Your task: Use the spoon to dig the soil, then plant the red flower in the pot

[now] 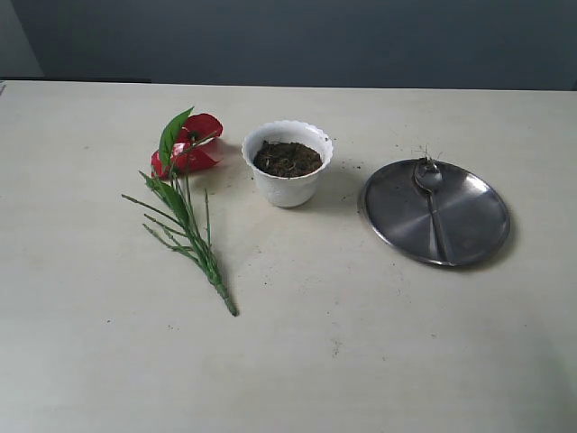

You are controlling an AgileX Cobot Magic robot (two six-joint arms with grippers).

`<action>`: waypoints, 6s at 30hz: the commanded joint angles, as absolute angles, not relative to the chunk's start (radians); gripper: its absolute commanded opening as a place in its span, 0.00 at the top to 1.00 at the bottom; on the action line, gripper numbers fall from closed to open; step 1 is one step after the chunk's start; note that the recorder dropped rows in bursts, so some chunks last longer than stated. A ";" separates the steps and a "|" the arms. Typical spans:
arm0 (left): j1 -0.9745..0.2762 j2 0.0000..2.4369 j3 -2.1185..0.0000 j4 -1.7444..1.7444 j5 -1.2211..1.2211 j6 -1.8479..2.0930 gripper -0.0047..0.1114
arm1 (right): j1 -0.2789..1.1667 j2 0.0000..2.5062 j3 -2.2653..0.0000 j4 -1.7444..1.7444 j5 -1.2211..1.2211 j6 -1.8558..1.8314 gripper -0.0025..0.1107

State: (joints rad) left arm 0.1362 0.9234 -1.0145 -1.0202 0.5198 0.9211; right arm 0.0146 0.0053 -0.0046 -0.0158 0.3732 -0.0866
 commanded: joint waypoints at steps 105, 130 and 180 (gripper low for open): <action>-0.166 1.345 -1.396 0.102 0.771 -0.258 0.22 | 0.012 0.000 0.000 -0.012 0.366 -0.088 0.98; -0.169 1.692 -1.396 0.024 0.833 -0.250 0.22 | 0.012 0.000 0.000 -0.012 0.363 -0.088 0.98; -0.173 1.899 -1.339 -0.094 0.806 -0.286 0.19 | 0.012 0.000 0.000 -0.012 0.366 -0.088 0.98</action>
